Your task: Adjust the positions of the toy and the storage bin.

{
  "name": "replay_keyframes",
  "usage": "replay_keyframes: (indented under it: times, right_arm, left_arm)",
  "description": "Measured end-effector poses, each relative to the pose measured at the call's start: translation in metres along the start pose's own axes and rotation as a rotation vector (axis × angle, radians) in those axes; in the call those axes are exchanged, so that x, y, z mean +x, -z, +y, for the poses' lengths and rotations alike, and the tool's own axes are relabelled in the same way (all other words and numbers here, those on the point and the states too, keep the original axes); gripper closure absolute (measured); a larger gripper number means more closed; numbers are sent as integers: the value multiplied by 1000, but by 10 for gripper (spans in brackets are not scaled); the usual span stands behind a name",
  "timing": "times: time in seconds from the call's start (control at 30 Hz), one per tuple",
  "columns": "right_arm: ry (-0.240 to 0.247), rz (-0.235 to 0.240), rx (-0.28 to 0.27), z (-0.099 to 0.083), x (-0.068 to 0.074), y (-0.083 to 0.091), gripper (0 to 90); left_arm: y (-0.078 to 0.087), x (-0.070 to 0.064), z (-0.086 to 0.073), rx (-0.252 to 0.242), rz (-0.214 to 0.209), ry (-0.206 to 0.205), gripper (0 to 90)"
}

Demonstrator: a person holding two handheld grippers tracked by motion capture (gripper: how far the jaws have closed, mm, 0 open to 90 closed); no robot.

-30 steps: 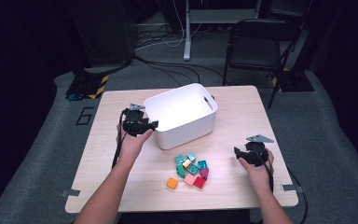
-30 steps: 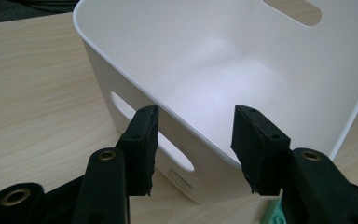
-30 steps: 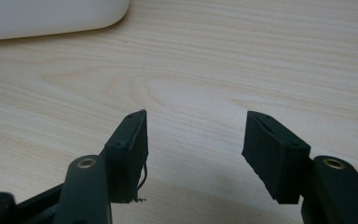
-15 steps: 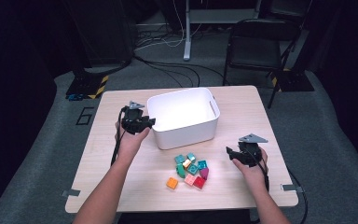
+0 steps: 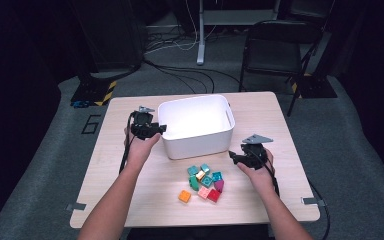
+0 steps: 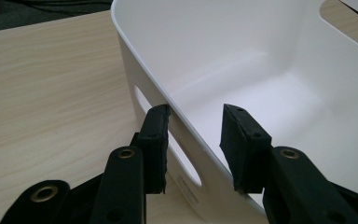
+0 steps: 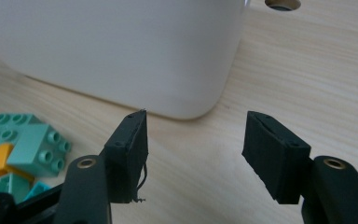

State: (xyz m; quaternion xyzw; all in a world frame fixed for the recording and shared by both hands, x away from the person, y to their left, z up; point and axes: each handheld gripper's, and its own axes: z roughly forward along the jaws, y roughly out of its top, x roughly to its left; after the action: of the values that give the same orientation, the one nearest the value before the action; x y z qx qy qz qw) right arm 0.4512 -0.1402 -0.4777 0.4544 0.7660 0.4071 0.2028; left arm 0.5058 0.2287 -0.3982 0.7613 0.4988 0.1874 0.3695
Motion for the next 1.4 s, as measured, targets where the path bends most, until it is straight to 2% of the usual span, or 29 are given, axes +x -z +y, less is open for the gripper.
replay_keyframes:
  times: [0.03, 0.13, 0.23, 0.33, 0.37, 0.43, 0.5, 0.57, 0.6, 0.67, 0.77, 0.9, 1.0, 1.03, 1.13, 1.17, 1.23, 1.3, 1.33, 1.4]
  right_arm:
    - [2, 5, -1, 2, 1, -2, 393]
    - [2, 19, -9, 9, 5, -7, 391]
    - [17, 30, -6, 10, 9, -8, 389]
    - [42, 46, -2, 9, 16, -6, 387]
    - [60, 39, -2, 9, 19, -3, 386]
    - [60, 41, -5, 9, 19, -2, 390]
    - [47, 55, -13, 8, 18, 2, 398]
    - [46, 58, -12, 7, 19, 4, 400]
    - [50, 53, -13, 6, 19, 5, 402]
    - [53, 51, -7, 6, 20, 5, 402]
    - [54, 47, -9, 6, 19, 2, 401]
    - [50, 37, -3, 4, 19, 0, 405]
    - [52, 33, -4, 5, 19, 0, 406]
    - [42, 36, -1, 5, 20, 2, 406]
    - [41, 35, 1, 5, 21, 5, 406]
    - [53, 30, 2, 4, 23, 9, 407]
    - [53, 27, 4, 4, 24, 11, 409]
    - [61, 26, 0, 4, 28, 17, 411]
    - [67, 28, -2, 4, 31, 21, 412]
    - [70, 27, -4, 3, 32, 24, 413]
  left_arm:
    - [-2, 0, 0, -8, 3, -9, 619]
    - [-2, 3, 1, -1, -34, -7, 639]
    - [0, 2, 0, 0, -38, -7, 662]
    - [2, 0, -4, 1, -45, -25, 663]
    - [5, -4, -7, -10, -47, -15, 659]
    - [7, -4, -9, -7, -50, -29, 656]
    - [10, -6, -11, -9, -56, -19, 652]
    - [13, -6, -12, 5, -55, -37, 648]
    - [14, -8, -13, 2, -52, -25, 646]
    - [16, -8, -14, 4, -50, -34, 645]
    - [17, -8, -17, -18, -60, -1, 642]
    - [19, -6, -18, -15, -72, 7, 636]
    - [19, -5, -19, -27, -89, 15, 607]
    - [19, -3, -21, -29, -110, 20, 590]
    - [23, -1, -23, -43, -123, 16, 559]
    - [29, 1, -25, -68, -134, 21, 549]
    - [34, 3, -26, -79, -138, 14, 543]
    - [42, 4, -30, -125, -143, 10, 527]
    - [48, 5, -34, -144, -127, 2, 508]
    - [51, 6, -36, -150, -121, -1, 502]
